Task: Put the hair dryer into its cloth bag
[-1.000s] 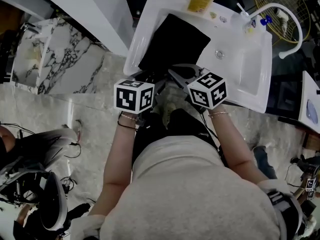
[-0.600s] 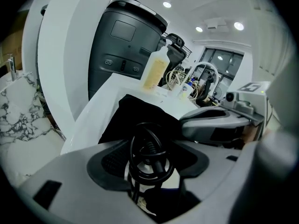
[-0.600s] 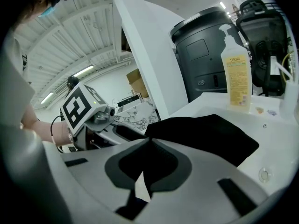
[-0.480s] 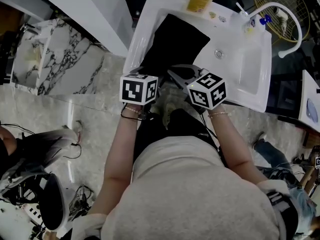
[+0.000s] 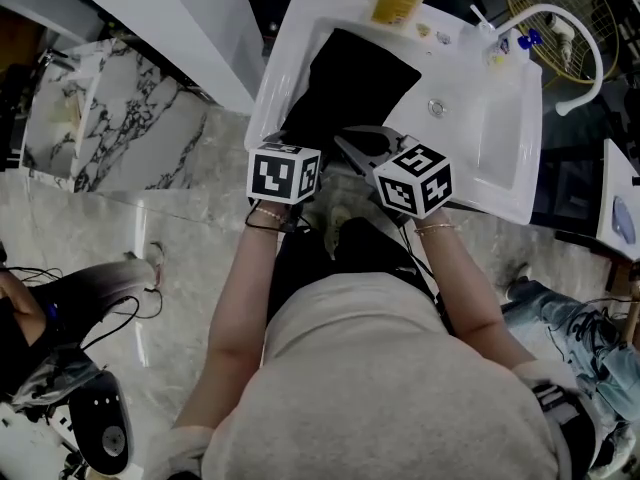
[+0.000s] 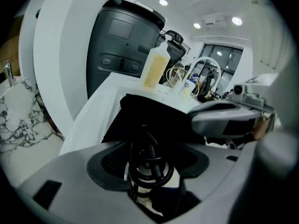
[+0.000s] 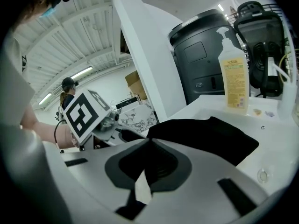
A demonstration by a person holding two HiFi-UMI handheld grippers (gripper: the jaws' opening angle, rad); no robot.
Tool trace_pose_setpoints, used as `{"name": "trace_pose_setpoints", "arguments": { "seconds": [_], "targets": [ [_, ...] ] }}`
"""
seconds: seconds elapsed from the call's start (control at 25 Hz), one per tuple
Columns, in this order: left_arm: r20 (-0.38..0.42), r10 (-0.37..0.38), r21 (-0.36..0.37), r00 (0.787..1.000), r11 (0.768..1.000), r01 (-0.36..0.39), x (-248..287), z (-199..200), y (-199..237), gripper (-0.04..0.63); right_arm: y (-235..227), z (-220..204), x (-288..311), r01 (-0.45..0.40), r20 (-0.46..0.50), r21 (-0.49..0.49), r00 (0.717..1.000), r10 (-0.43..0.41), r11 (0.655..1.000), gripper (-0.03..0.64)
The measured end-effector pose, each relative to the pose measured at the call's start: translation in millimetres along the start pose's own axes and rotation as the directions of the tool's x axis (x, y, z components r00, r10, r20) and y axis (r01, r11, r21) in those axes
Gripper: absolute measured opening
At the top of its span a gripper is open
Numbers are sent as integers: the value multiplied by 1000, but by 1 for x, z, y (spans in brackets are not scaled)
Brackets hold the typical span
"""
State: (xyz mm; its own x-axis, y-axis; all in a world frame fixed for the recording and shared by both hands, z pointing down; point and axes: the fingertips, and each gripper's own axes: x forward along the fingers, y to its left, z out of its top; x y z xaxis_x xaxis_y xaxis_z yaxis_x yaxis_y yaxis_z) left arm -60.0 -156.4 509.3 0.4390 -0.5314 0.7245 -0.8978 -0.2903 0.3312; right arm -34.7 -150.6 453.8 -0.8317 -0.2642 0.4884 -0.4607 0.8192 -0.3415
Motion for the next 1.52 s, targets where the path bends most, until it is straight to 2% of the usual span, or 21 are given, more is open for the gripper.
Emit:
{"name": "trace_pose_setpoints", "arguments": {
  "seconds": [0.44,0.72,0.84,0.88,0.96,1.0,1.12,1.52],
  "targets": [
    [27,5,53,1000,999,-6,-20,-8,-5,270,-3,-7,-3,10,-3,18,1000,-10,1000,11],
    [-22,15,93,1000,996,-12,-39,-41,-9,270,-4,-9,-5,17,-2,23,1000,-17,1000,11],
    [-42,40,114,998,993,-35,-35,-50,-4,270,-3,-9,-4,20,-3,25,1000,-20,1000,12],
    [-41,52,120,998,992,-47,-33,-51,-1,261,-2,-9,-3,19,-2,26,1000,-19,999,11],
    [-34,87,137,996,987,-82,-33,-50,5,162,0,-9,-1,16,2,30,1000,-16,999,11],
    [-33,99,151,995,984,-93,-33,-50,7,136,1,-8,0,13,3,30,1000,-14,999,12],
    [-31,98,163,995,982,-92,-35,-47,7,121,4,-5,1,9,6,27,1000,-9,1000,12],
    [46,79,114,996,990,-84,-39,-27,5,120,9,-8,7,-3,-7,23,1000,3,1000,11]
  ]
}}
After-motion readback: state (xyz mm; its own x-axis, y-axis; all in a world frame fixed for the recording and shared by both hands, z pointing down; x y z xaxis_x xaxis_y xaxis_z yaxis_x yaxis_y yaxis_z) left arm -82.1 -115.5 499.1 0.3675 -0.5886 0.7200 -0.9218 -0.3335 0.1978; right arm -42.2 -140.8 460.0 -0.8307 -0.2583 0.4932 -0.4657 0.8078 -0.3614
